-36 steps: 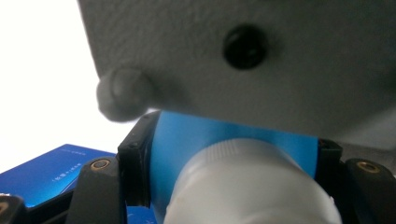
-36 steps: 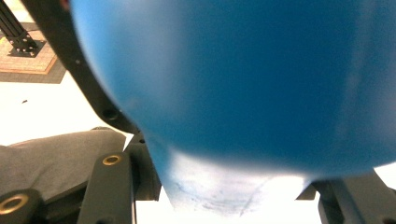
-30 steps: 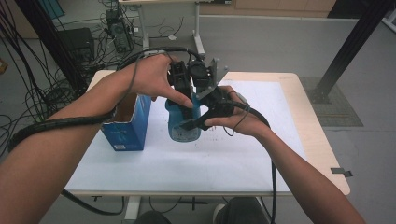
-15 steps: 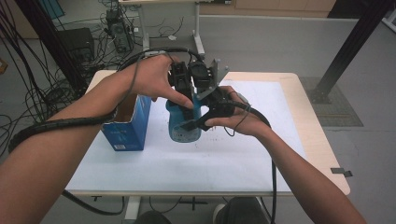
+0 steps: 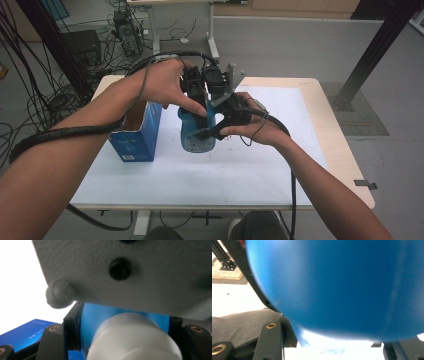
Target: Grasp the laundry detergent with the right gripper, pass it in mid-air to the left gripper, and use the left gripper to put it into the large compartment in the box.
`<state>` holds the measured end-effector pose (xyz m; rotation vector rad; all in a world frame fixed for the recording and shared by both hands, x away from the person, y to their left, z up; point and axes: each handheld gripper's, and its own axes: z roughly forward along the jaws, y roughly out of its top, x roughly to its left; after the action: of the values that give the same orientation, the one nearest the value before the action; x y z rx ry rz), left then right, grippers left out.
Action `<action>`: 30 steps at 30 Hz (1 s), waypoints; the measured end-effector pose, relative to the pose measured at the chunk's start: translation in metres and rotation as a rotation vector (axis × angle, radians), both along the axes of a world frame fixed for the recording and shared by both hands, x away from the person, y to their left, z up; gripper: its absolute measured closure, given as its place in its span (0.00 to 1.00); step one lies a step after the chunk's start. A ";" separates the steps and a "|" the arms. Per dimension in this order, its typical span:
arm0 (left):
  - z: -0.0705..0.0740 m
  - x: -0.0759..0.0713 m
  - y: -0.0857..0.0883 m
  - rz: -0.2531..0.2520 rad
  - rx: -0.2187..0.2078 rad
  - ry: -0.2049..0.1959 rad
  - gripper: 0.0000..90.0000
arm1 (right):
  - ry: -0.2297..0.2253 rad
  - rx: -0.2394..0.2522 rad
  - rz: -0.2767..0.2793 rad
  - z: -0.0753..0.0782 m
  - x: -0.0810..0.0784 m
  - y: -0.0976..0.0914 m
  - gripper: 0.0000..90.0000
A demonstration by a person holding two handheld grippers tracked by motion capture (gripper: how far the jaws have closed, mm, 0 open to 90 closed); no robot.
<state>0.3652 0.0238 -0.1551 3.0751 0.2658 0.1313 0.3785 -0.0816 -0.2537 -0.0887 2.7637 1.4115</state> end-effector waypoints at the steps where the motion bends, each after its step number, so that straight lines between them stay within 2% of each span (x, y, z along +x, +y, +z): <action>1: 0.000 0.000 0.000 -0.002 0.001 0.000 0.41 | 0.000 -0.001 0.000 0.000 0.000 0.000 0.47; 25: -0.001 0.000 0.001 0.002 0.002 0.006 0.41 | 0.005 0.007 0.004 -0.002 0.000 0.001 0.47; 30: -0.001 0.000 0.001 0.005 0.005 0.010 0.41 | 0.001 0.034 0.006 -0.001 -0.001 0.000 0.45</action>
<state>0.3649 0.0247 -0.1566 3.0814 0.2736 0.1169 0.3777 -0.0816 -0.2545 -0.0945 2.7417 1.4595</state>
